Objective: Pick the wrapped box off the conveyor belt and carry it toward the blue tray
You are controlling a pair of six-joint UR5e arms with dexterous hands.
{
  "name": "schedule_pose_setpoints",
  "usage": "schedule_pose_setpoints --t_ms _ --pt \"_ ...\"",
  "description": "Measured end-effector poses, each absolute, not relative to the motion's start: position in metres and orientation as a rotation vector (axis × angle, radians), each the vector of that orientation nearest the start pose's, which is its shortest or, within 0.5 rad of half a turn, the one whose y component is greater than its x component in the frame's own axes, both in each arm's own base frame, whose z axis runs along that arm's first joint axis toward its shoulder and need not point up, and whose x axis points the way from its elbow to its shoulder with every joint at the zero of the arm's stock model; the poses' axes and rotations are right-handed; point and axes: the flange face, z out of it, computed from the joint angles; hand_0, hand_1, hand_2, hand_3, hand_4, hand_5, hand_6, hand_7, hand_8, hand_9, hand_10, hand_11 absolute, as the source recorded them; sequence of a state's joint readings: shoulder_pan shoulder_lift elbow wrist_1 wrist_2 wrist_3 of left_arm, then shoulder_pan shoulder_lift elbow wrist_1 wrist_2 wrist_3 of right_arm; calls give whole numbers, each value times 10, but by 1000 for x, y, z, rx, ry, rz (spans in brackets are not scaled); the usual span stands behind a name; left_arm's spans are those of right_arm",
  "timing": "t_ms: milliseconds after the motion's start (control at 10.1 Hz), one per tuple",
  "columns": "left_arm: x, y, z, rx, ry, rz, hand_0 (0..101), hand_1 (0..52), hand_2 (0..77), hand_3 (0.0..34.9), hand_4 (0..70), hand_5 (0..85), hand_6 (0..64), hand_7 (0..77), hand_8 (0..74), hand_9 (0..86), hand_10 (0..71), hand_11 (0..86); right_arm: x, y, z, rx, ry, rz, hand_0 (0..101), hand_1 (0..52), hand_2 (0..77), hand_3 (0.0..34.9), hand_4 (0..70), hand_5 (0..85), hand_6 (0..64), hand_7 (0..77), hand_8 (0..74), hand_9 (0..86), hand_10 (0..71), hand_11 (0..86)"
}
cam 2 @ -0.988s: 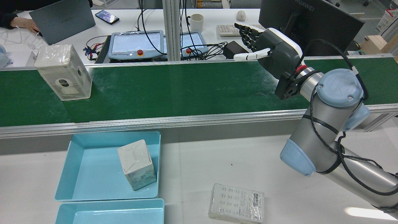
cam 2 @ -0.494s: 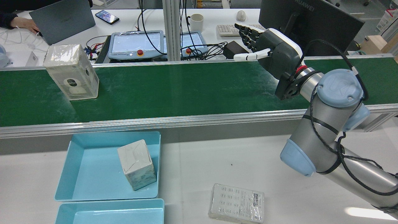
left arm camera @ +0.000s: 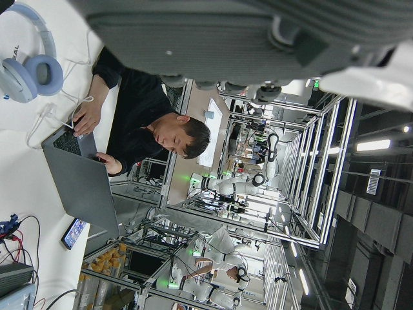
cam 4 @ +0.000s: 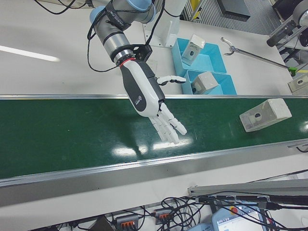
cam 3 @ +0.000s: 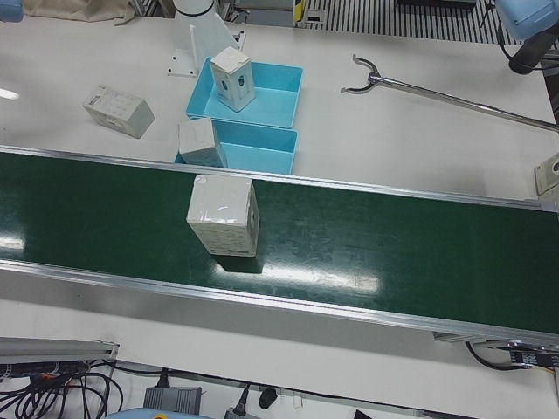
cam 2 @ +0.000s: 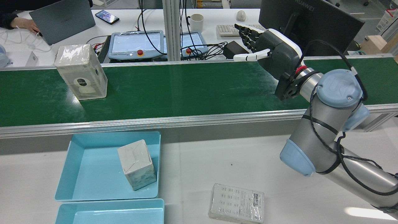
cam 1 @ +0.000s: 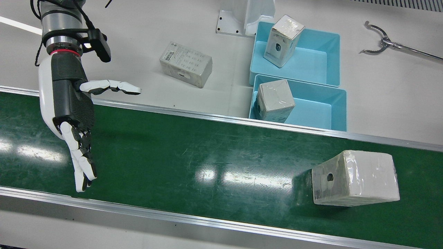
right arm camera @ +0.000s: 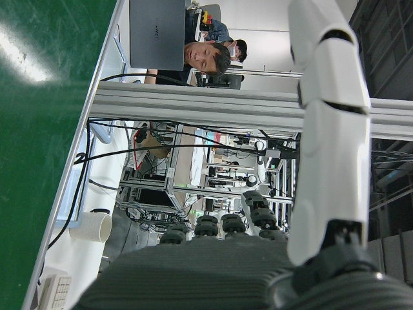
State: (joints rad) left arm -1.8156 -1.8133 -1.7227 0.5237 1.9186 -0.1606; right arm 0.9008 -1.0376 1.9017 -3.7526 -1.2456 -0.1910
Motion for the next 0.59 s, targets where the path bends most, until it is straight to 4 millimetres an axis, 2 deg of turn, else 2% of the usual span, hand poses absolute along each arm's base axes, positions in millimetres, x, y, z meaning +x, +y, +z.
schedule_pose_setpoints --t_ms 593 --pt "-228 -504 535 -330 2108 -2406 0 0 11 0 0 11 0 0 0 0 5 0 -240 -564 305 309 2692 -2088 480 164 169 0 82 60 0 0 33 27 11 33"
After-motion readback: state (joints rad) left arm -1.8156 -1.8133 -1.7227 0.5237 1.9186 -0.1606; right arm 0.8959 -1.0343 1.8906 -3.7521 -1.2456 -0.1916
